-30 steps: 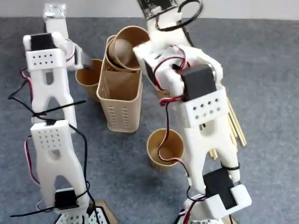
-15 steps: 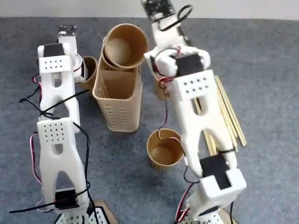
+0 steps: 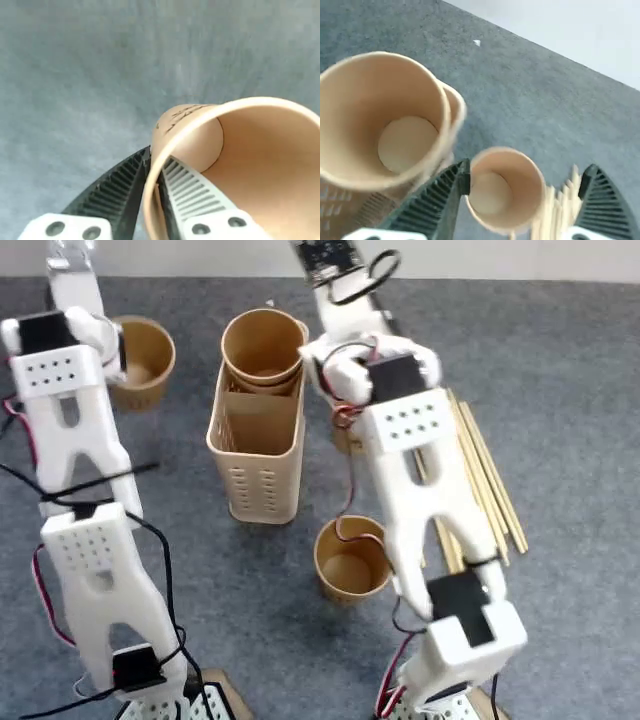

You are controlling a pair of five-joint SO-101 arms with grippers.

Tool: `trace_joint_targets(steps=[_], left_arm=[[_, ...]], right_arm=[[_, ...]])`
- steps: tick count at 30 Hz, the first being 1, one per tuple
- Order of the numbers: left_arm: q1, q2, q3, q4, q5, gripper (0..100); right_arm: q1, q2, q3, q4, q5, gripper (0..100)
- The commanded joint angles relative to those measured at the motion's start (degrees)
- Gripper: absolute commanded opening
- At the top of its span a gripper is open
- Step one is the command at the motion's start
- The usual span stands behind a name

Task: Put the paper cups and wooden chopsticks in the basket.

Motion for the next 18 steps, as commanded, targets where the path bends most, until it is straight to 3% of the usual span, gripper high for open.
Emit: trace_joint_targets(steps=[1, 6, 13, 18], left_arm=[[0.2, -14.0, -3.4, -0.2, -1.0, 4], [5.8, -27.7, -5.0, -0.5, -0.9, 3], [21.1, -32.8, -2.1, -0.2, -0.6, 3], [22.6, -32.6, 5.1, -0.2, 2.5, 3]], right_arm=[[6.6, -7.5, -0.4, 7.2, 0.4, 33.9], [15.2, -8.0, 0.7, 8.5, 0.4, 33.9], [14.7, 0.6, 4.6, 1.9, 0.7, 33.9], [13.6, 6.8, 4.4, -3.0, 0.5, 33.9]])
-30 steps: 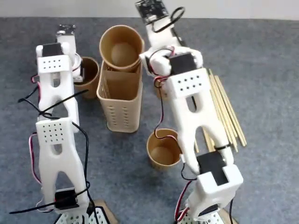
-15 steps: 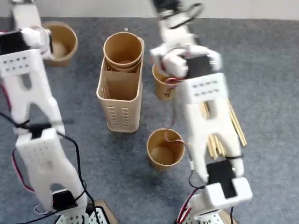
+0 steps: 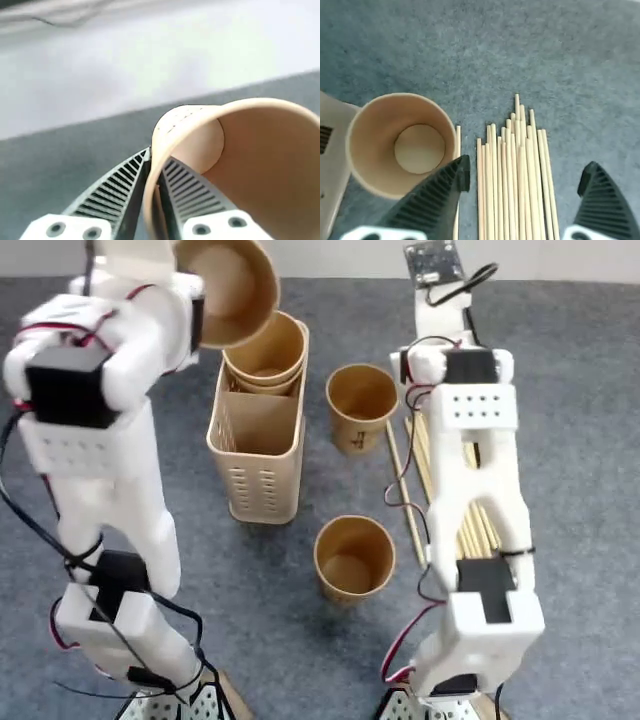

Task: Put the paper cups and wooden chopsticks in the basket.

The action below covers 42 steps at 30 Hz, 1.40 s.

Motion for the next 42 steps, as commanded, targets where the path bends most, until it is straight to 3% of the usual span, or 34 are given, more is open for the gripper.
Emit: trace_joint_targets(steps=[1, 5, 18, 34, 37, 41, 42], left_arm=[[0.8, -1.6, 3.6, -0.2, 1.4, 3], [0.7, -1.6, 7.1, -0.3, 1.4, 3], [0.7, -1.5, 14.8, -0.8, 1.4, 3], [0.8, -1.5, 16.2, -2.3, 1.5, 3], [0.9, -1.5, 16.2, -2.3, 1.5, 3], [0.9, -1.5, 16.2, -2.3, 1.5, 3], [1.0, -1.5, 16.2, -2.3, 1.5, 3]], right_arm=[[-1.0, 1.8, -0.5, -2.9, 0.4, 33.9], [-1.9, 5.1, -0.5, -5.3, -0.1, 33.9], [-2.4, 6.3, 0.1, -5.6, -12.5, 33.9], [-2.9, 17.5, -0.2, -5.4, -12.6, 33.7], [-2.9, 18.2, -0.3, -5.4, -12.7, 25.0], [-2.9, 17.9, -1.4, -5.4, -12.7, 0.0], [-2.9, 17.8, -3.3, -5.1, -12.7, 1.4]])
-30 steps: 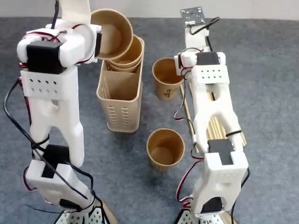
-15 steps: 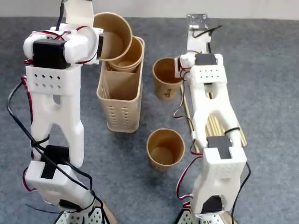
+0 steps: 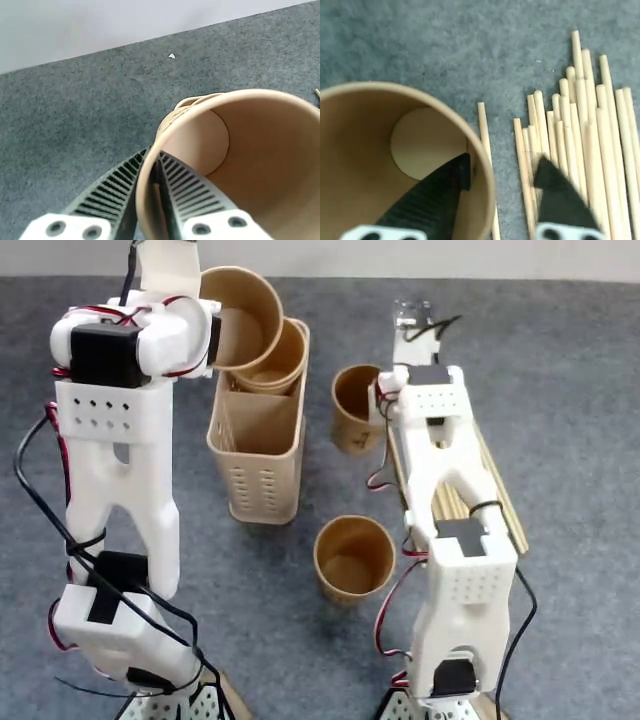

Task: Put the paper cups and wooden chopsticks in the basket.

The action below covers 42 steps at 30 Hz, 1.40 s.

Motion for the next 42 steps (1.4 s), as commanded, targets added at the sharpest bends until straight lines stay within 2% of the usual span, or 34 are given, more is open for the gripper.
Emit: trace_joint_targets(steps=[1, 12, 18, 22, 25, 28, 34, 38, 42], left_arm=[[1.5, -1.5, 0.2, -0.6, 0.8, 3], [5.1, -0.5, 1.3, -2.7, 3.2, 3], [3.5, 9.7, 3.6, -7.2, 3.2, 4], [3.0, 16.0, 3.3, -7.8, 2.9, 18], [1.7, 15.3, -0.7, -6.2, 2.8, 26], [0.3, 12.8, -8.2, -1.8, 2.6, 27], [-0.7, 8.5, -20.8, 7.6, -3.3, 27], [-5.0, 5.5, -24.7, 8.6, -3.3, 27], [-11.7, 3.4, -24.8, 8.5, -3.0, 27]], right_arm=[[-0.7, -1.5, -5.6, 1.5, -0.4, 2.4], [1.5, -13.8, -37.4, 25.9, -0.1, 0.5], [1.3, -15.3, -44.8, 33.3, -0.2, 0.5], [-2.5, -18.7, -54.0, 36.4, -0.1, 0.5], [-5.9, -19.8, -58.4, 36.7, -0.1, 0.5], [-8.8, -19.6, -59.7, 35.4, -0.1, 0.5], [-13.6, -17.8, -59.6, 30.2, -0.4, 0.5], [-16.7, -14.6, -59.6, 29.3, -0.4, 0.5], [-16.7, -7.5, -58.8, 29.3, -0.5, 0.5]])
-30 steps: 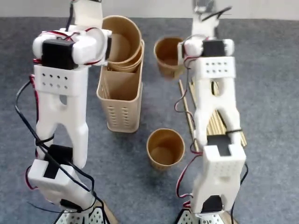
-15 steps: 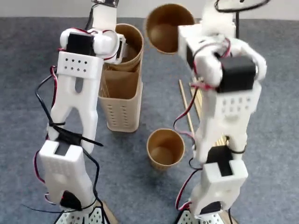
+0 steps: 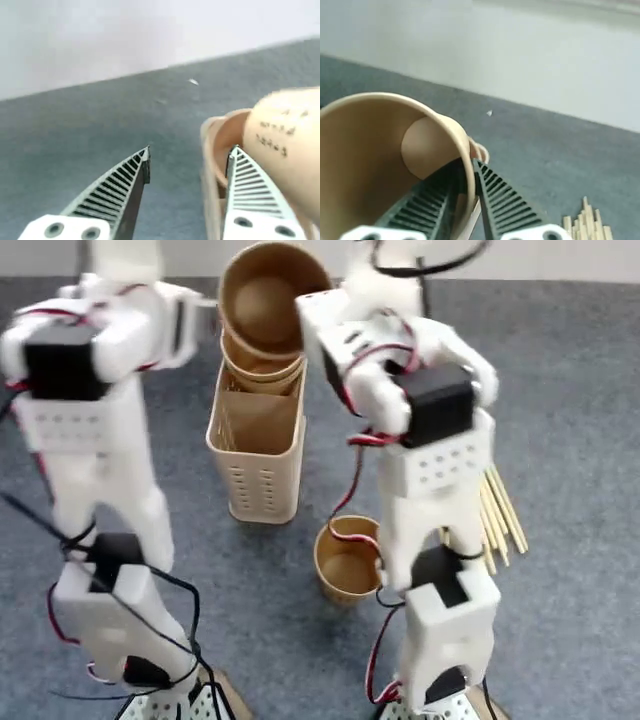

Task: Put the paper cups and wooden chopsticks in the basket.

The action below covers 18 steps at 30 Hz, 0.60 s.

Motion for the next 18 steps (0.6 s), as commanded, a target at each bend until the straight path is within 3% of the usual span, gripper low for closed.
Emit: trace_joint_targets(steps=[1, 6, 11, 15, 18], left_arm=[[-6.2, -3.4, -1.6, 0.4, -0.5, 27], [-11.6, -3.3, -1.4, 0.4, 0.3, 27], [-12.4, -3.3, -0.1, 0.6, 0.3, 27], [-12.3, -3.3, 2.9, 0.6, 0.3, 27], [-12.2, -3.3, 3.9, 0.4, 0.4, 27]], right_arm=[[-0.5, 5.6, -0.3, -0.9, -0.5, 0.5], [0.3, 17.6, -0.7, -1.4, -0.5, 0.5], [0.4, 23.1, -3.0, -5.9, -0.2, 3.8], [1.0, 22.2, -4.2, -3.6, 0.1, 27.4], [0.5, 18.6, -7.6, 0.8, 6.2, 43.4]])
